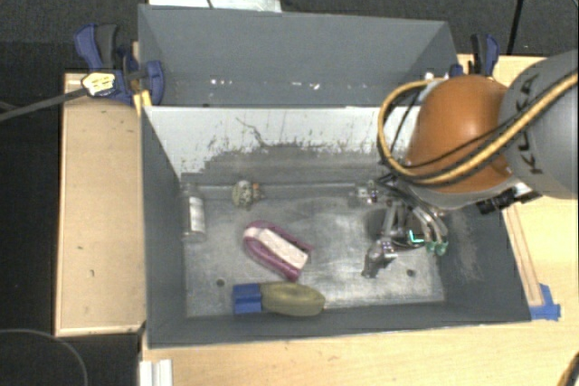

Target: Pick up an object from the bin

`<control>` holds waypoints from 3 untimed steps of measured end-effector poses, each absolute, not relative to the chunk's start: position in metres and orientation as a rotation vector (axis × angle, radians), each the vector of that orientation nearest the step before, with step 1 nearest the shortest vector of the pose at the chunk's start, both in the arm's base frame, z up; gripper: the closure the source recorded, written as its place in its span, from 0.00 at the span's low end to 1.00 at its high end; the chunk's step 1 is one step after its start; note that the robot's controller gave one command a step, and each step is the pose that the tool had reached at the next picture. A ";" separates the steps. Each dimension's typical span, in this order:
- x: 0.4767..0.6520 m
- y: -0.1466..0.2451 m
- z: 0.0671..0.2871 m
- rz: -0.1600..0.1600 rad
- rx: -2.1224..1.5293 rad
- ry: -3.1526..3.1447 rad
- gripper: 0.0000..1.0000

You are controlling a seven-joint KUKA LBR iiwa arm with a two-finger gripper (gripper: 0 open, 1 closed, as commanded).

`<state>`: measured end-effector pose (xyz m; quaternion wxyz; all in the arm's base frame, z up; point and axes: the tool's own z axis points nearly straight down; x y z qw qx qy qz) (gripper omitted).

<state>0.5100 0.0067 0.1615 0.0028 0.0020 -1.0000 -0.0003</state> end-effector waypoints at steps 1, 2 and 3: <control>0.549 -0.152 0.136 0.007 0.392 -3.122 0.00; 0.562 -0.130 0.130 0.002 0.461 -3.116 0.00; 0.563 -0.122 0.135 0.002 0.444 -3.121 0.00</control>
Offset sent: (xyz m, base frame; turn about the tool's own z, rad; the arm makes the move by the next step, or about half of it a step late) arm 0.0388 -0.1537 -0.0254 -0.2524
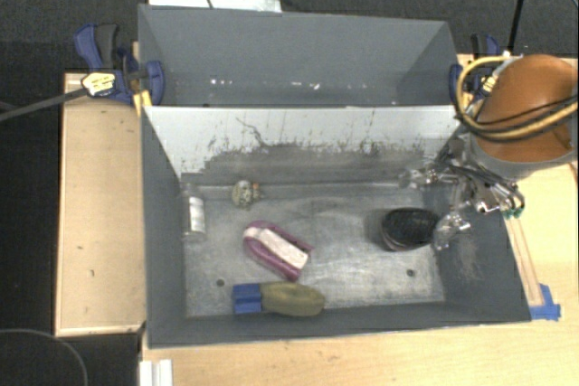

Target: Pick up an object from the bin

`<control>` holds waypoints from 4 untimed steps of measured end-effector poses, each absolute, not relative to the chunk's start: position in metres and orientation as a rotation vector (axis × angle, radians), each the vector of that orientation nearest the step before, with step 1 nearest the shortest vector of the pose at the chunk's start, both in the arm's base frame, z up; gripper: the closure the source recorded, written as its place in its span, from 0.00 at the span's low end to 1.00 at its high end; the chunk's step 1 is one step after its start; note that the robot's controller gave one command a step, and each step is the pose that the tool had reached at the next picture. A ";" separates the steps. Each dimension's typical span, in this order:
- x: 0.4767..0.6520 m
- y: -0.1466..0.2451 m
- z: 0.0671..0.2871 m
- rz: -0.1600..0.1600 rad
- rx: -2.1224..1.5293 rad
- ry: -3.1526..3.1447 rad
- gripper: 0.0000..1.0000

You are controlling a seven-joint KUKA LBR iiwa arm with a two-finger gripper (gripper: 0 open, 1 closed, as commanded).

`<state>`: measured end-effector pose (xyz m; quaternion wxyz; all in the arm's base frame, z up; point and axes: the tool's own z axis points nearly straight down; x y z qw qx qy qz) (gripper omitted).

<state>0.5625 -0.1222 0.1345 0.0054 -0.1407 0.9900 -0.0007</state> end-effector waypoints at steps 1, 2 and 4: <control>0.556 -0.118 0.069 0.002 -0.408 3.113 0.00; 0.558 -0.118 0.070 -0.001 -0.408 3.108 0.00; 0.559 -0.119 0.113 -0.003 -0.405 3.109 1.00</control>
Offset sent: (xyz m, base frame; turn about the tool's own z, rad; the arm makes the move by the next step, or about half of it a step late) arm -0.0072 0.0031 -0.0645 0.0244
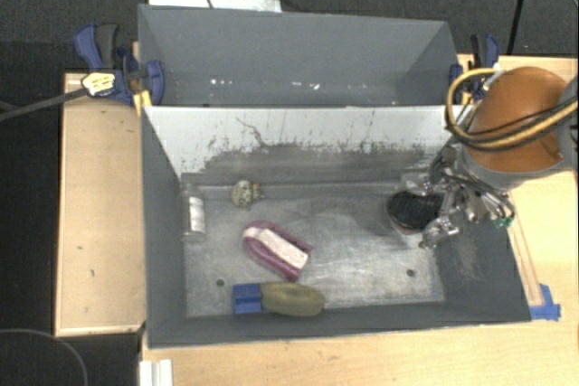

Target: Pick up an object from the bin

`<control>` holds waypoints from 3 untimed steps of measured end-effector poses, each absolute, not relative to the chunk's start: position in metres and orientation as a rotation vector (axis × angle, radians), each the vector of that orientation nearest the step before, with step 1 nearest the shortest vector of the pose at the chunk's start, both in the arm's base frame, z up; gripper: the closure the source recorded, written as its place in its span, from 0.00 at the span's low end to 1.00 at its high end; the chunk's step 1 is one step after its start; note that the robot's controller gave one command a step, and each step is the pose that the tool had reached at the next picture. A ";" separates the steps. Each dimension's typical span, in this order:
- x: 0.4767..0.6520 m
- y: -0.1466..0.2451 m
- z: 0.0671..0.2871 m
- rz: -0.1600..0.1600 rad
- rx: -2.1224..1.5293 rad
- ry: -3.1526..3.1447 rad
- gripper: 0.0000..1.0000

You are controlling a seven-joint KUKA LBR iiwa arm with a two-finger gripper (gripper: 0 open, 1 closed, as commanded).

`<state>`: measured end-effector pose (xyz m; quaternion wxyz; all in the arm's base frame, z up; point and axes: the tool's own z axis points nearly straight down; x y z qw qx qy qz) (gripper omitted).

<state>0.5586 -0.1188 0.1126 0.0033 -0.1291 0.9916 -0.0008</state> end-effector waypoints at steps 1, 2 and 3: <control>0.560 -0.119 0.121 -0.002 -0.401 3.110 1.00; 0.560 -0.119 0.129 -0.002 -0.398 3.109 1.00; 0.562 -0.119 0.151 -0.003 -0.394 3.109 1.00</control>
Offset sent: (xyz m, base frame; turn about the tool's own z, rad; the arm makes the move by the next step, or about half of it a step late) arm 0.0001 -0.0001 0.0084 0.0000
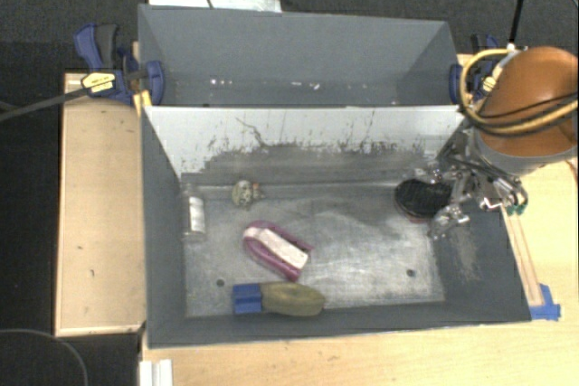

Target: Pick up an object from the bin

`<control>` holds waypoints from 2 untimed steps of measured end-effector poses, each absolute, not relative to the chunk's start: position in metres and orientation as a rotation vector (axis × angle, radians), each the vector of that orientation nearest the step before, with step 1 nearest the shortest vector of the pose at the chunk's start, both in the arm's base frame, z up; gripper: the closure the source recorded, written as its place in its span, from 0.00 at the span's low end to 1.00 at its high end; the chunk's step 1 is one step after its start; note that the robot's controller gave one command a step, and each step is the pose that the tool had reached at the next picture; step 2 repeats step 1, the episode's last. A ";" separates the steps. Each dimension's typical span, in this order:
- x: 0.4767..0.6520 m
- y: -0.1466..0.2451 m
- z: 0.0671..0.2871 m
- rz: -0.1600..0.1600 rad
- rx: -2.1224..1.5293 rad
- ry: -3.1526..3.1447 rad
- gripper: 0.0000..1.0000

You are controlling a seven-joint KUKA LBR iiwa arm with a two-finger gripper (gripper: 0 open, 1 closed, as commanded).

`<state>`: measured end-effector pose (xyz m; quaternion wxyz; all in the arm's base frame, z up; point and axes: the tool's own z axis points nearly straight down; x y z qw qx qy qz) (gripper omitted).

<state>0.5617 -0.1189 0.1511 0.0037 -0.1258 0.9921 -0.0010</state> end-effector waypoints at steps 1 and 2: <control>0.563 -0.119 0.181 -0.003 -0.388 3.110 1.00; 0.563 -0.119 0.181 -0.003 -0.388 3.110 1.00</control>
Offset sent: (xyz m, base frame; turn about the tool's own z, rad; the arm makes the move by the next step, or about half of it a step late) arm 0.0001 -0.0002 0.0281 0.0000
